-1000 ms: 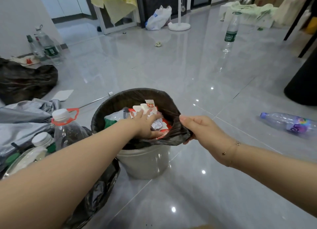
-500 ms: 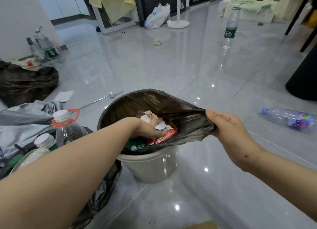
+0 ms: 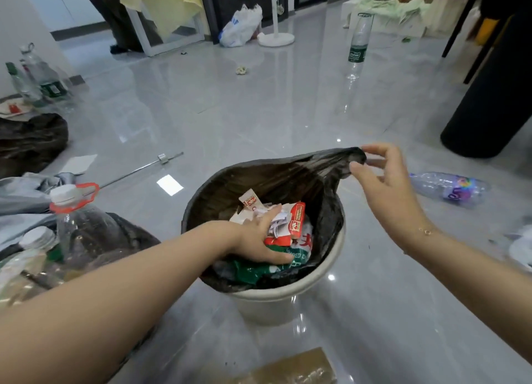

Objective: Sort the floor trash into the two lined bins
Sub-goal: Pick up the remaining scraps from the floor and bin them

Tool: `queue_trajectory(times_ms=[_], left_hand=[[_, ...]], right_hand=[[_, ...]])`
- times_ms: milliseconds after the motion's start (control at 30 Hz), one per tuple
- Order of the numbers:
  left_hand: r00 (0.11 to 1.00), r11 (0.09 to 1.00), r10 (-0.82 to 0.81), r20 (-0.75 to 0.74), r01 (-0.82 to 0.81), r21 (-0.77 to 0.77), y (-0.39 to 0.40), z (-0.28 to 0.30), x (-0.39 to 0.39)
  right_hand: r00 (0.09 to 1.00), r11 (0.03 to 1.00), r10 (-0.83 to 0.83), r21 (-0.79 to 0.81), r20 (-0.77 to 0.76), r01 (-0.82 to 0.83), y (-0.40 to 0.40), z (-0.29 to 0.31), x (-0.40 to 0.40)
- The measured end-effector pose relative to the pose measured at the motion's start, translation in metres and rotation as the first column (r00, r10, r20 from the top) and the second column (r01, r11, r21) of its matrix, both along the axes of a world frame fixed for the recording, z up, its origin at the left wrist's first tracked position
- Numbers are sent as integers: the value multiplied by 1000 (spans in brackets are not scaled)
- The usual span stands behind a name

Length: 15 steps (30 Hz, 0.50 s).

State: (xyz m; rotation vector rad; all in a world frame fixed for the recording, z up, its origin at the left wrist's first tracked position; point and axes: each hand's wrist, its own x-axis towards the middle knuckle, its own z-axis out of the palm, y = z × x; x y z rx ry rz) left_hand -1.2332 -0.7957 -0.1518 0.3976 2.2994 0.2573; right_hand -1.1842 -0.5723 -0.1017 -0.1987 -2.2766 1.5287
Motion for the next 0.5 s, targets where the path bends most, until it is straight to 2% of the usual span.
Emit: queue_trajectory(times_ms=[33, 67, 100, 133, 167, 200, 267, 333, 433, 500], left_hand=[[999, 999, 0, -35, -1, -33, 2, -2, -1], [998, 998, -1, -67, -3, -60, 5, -6, -2], [995, 997, -9, -96, 1, -78, 8, -8, -1], [992, 995, -23, -121, 11, -96, 10, -8, 1], [991, 993, -34, -130, 19, -115, 12, -9, 2], [992, 991, -38, -120, 22, -133, 12, -7, 3], [995, 989, -34, -92, 20, -149, 13, -3, 4], [995, 989, -25, -98, 11, -144, 12, -2, 2], [995, 990, -16, -103, 2, -141, 13, 0, 4], [997, 987, -14, -82, 1, -158, 15, 1, 4]], right_hand=[[977, 975, 123, 203, -172, -87, -3, 9, 13], [923, 888, 306, 419, -235, -188, -5, 17, 24], [852, 740, 486, 611, -195, -283, -7, 23, 33], [787, 558, 613, 744, -70, -368, -9, 24, 37], [743, 379, 660, 806, 108, -454, -12, 24, 40], [710, 253, 655, 810, 260, -530, -15, 21, 41], [680, 111, 561, 771, 472, -627, -15, 11, 38], [671, 107, 506, 733, 542, -672, -12, 9, 33], [627, 265, 556, 599, 546, -756, -11, 15, 33], [562, 319, 605, 475, 563, -820, -15, 18, 32]])
